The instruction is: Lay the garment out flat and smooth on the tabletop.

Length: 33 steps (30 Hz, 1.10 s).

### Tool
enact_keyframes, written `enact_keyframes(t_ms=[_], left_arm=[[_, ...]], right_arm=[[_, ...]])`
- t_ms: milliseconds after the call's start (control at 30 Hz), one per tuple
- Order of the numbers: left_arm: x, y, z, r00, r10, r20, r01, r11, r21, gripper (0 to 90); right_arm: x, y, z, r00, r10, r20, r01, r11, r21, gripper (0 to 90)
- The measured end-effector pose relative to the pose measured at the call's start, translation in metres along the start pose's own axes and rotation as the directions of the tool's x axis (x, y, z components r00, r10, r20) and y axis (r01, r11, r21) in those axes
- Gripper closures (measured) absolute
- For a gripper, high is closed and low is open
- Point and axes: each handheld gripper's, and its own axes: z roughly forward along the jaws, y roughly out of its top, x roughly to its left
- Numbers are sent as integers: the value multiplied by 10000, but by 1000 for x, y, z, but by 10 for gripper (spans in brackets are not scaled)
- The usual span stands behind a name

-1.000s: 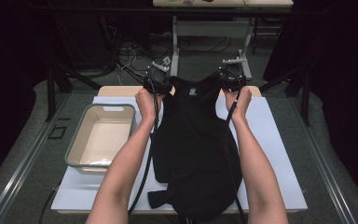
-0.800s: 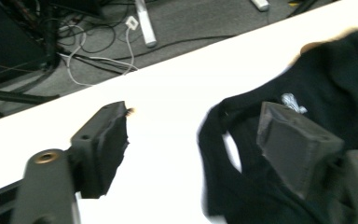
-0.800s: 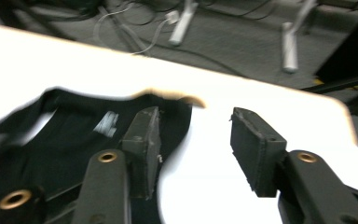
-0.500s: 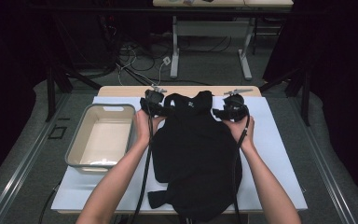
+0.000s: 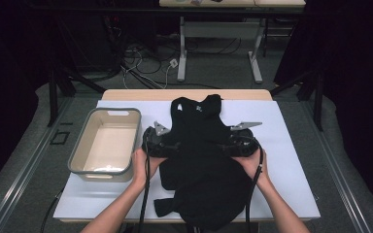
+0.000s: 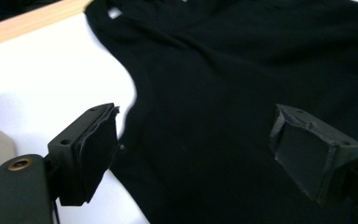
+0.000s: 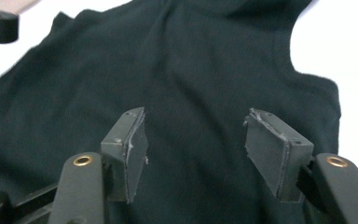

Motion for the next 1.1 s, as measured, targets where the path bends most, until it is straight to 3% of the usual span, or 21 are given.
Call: enact_keyframes(t_ms=[167, 367, 467, 600, 800, 1100], left_arm=[[-8, -21, -9, 9996, 110, 241, -110, 9999, -14, 157], [-15, -39, -17, 9980, 345, 524, -350, 9993, 89, 151], [-16, -44, -23, 9980, 428, 474, -431, 9991, 57, 165], [-17, -53, -30, 9982, 312, 509, -317, 9995, 84, 167], [-20, -65, -37, 9973, 329, 661, -361, 9981, 492, 174], [-28, -80, -40, 9945, 305, 998, -421, 9923, 1163, 208]], right_arm=[[1, -15, -5, 9997, -218, -142, 224, 9987, 465, 359], [-3, -31, -17, 9996, -11, -269, 27, 9983, 589, 329], [-5, -39, -25, 9995, 223, -229, -210, 9982, 562, 321], [-4, -51, -34, 9995, 272, -145, -262, 9974, 675, 324], [-3, -68, -45, 9995, 313, 92, -319, 9958, 857, 330], [-3, -89, -57, 9954, 799, 526, -847, 9918, 958, 400]])
